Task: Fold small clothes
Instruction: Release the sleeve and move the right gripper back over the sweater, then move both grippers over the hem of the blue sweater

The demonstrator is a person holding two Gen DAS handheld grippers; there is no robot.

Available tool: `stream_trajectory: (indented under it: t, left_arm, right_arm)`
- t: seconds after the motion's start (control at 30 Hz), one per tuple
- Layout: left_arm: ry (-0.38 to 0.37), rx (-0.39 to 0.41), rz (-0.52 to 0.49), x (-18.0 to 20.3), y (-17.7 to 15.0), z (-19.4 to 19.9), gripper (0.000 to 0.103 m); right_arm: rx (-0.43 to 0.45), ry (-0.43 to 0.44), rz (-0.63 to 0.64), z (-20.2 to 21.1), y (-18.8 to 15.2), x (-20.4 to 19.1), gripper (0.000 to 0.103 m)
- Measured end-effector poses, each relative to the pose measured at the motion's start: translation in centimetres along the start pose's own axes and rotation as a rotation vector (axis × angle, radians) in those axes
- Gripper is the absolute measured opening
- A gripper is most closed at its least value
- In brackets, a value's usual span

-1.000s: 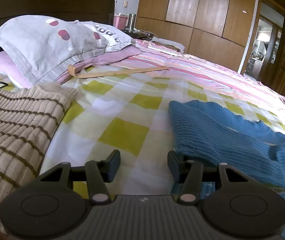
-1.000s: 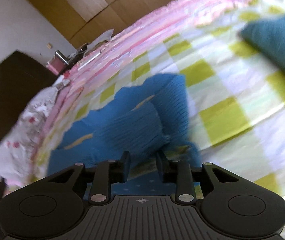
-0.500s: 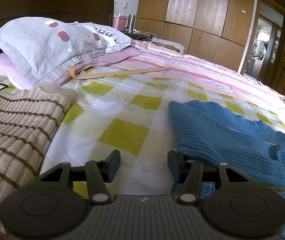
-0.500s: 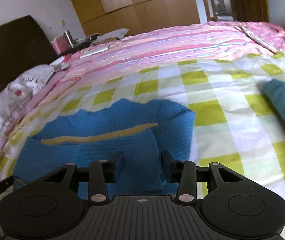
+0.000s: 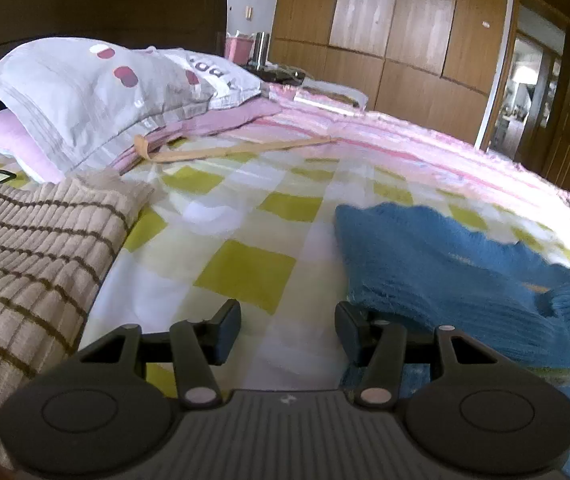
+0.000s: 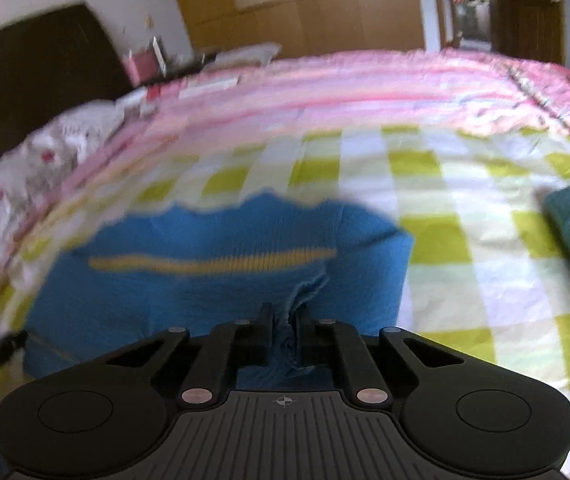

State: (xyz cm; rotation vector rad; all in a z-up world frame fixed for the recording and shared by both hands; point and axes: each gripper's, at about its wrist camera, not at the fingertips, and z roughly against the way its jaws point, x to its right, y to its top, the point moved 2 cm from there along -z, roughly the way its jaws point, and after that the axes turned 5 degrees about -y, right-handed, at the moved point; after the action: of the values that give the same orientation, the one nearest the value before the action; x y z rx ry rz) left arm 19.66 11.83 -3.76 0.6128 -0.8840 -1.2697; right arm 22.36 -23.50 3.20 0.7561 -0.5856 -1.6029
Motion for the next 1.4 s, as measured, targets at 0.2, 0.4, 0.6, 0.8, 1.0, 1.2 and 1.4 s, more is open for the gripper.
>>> stream_trajectory:
  t: [0.2,0.4,0.6,0.8,1.0,1.2,1.4]
  left_arm:
    - [-0.009,0.019,-0.035,0.6,0.2,0.3,0.057]
    - [0.006,-0.011,-0.035,0.4,0.0,-0.2,0.057]
    - [-0.001,0.030,-0.027,0.7,0.4,0.6,0.057]
    - [0.003,0.036,-0.047,2.6,1.2,0.4,0.057]
    - [-0.005,0.017,-0.082,3.6,2.0,-1.9,0.057]
    - [0.024,-0.021,-0.114,2.5,1.2,-2.7,0.067]
    - [0.040,0.004,-0.100,2.1,1.0,-1.3,0.066]
  right_arm:
    - [0.084,-0.082,-0.060,0.7,-0.1,1.8,0.010]
    - [0.011,-0.144,0.038,-0.2,-1.2,0.8,0.015]
    - [0.129,-0.156,0.099,2.1,-0.3,-0.8,0.018]
    - [0.063,-0.032,0.152,-0.3,-0.6,-3.4,0.018]
    - [0.022,-0.112,0.136,-3.1,-1.5,-2.4,0.017]
    - [0.026,-0.121,0.107,-2.6,-2.0,-0.7,0.016]
    - [0.037,-0.115,0.096,-2.0,-1.8,-1.4,0.017]
